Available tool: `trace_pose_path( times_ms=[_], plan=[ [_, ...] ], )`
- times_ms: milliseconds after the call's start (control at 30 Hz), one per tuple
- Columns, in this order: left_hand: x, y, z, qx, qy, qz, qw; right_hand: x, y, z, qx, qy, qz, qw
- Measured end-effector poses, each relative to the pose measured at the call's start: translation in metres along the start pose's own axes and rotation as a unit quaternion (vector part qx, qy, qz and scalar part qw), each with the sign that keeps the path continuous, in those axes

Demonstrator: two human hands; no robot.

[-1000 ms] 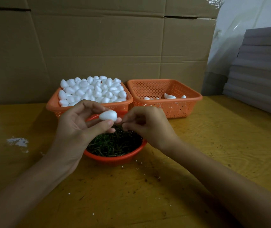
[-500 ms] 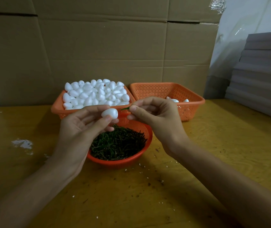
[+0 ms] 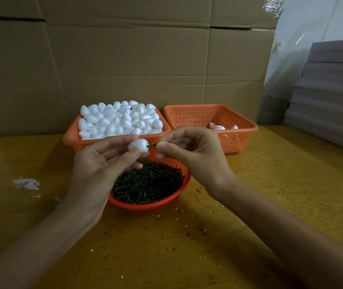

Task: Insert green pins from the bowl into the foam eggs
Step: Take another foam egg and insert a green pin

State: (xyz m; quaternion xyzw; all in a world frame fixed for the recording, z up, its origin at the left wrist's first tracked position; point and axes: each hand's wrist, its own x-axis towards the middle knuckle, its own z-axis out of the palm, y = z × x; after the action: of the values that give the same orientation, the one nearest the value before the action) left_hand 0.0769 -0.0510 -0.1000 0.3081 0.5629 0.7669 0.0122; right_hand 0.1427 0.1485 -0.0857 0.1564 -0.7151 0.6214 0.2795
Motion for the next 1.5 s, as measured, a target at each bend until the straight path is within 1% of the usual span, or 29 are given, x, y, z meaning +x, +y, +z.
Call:
trace_pose_path(
  times_ms=[167,400,500,633,700,900,1033,1267,1500],
  plan=[
    [-0.002,-0.002,0.0,0.001,0.001,0.014,1.0,-0.003,0.003,0.006,-0.07,0.013,-0.022,0.997],
    [0.0,-0.007,-0.005,0.04,-0.001,0.034,0.999,-0.007,0.009,0.011,-0.106,0.011,-0.013,0.994],
    [0.0,-0.006,-0.003,0.021,-0.012,0.033,0.999,-0.006,0.008,0.009,-0.117,0.01,-0.012,0.993],
    [0.0,-0.003,-0.002,-0.002,-0.031,0.023,0.999,-0.01,0.013,0.015,-0.198,-0.015,-0.009,0.98],
    [0.0,-0.002,-0.001,0.012,-0.04,0.026,0.999,-0.013,0.015,0.02,-0.211,-0.019,-0.007,0.977],
    [0.001,-0.001,-0.001,0.012,-0.046,0.016,0.999,-0.014,0.017,0.021,-0.131,0.004,0.024,0.991],
    [0.001,0.0,-0.001,0.007,-0.048,0.009,0.999,-0.014,0.018,0.022,-0.093,0.012,0.024,0.995],
    [0.001,0.002,0.001,-0.009,-0.031,-0.001,0.999,-0.013,0.015,0.02,-0.051,-0.001,0.039,0.998],
    [0.001,0.002,0.001,0.004,-0.046,0.001,0.999,-0.013,0.016,0.021,-0.038,0.002,0.033,0.999]
  ],
)
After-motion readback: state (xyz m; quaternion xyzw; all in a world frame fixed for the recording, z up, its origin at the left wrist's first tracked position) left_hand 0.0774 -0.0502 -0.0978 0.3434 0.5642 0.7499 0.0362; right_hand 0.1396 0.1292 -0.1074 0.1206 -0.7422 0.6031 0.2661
